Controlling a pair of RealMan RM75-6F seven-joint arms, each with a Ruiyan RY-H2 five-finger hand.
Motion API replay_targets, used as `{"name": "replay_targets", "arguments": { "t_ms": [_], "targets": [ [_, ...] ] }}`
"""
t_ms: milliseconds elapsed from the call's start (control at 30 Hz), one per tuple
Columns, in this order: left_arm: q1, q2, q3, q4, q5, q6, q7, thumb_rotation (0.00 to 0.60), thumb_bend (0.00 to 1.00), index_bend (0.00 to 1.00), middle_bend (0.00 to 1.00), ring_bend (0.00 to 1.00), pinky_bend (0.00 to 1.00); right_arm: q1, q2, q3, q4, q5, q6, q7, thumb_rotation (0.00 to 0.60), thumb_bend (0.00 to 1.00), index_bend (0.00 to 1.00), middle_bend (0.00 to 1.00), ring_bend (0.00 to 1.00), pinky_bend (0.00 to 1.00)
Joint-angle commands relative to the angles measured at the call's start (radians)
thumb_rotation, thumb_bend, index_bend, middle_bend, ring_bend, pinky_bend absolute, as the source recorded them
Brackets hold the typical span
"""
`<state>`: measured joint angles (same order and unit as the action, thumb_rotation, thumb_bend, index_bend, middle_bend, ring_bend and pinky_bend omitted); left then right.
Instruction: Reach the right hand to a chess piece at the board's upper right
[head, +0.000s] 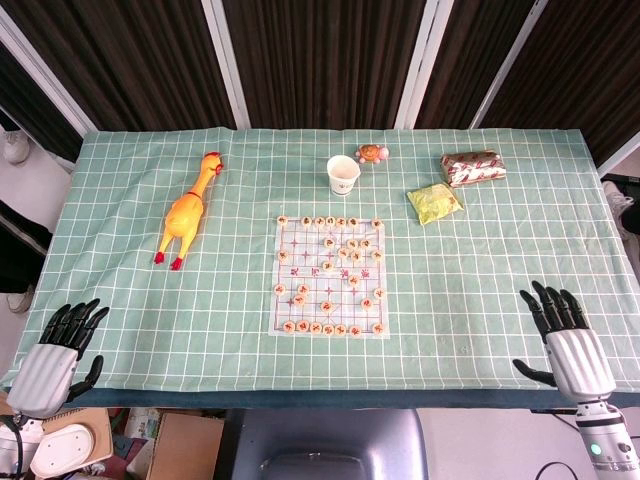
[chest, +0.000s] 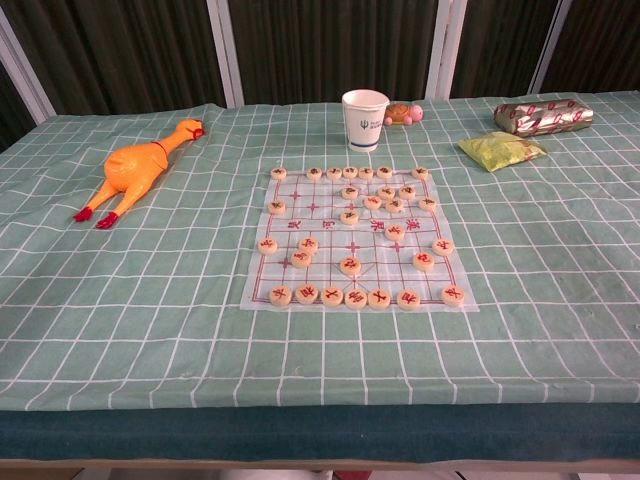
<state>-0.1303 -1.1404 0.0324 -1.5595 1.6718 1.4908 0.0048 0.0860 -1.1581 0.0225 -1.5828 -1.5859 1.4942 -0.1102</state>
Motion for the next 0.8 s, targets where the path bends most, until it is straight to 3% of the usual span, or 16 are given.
{"name": "replay_targets", "arguments": {
  "t_ms": [33,300,500,633,800],
  "targets": [
    [0.001,-0.001,0.003,0.004,0.006,0.004,-0.003,0.6,0.52,0.0,0.0,0.0,0.04,0.0,-0.001,-0.002,0.001,-0.004,0.0,0.002,0.6,0.13,0.0,0.0,0.0,0.0],
    [0.005,-0.002,0.015,0.008,0.032,0.022,-0.011,0.6,0.52,0.0,0.0,0.0,0.04,0.035,-0.013,0.018,0.028,-0.025,-0.016,-0.005,0.6,0.13,0.0,0.0,0.0,0.0],
    [-0.004,0.009,0.021,0.009,0.036,0.008,-0.029,0.6,0.51,0.0,0.0,0.0,0.04,0.186,0.011,0.086,-0.026,-0.05,-0.159,-0.008,0.6,0.13,0.02,0.0,0.0,0.0],
    [-0.003,0.019,0.014,0.007,0.001,-0.008,-0.031,0.6,0.51,0.0,0.0,0.0,0.04,0.297,0.02,0.166,-0.103,0.02,-0.277,-0.014,0.6,0.14,0.2,0.0,0.0,0.0],
    [0.008,0.034,0.001,0.002,-0.026,0.01,-0.046,0.6,0.51,0.0,0.0,0.0,0.04,0.442,-0.055,0.247,-0.057,0.138,-0.435,-0.033,0.6,0.23,0.44,0.0,0.0,0.0]
  ]
}}
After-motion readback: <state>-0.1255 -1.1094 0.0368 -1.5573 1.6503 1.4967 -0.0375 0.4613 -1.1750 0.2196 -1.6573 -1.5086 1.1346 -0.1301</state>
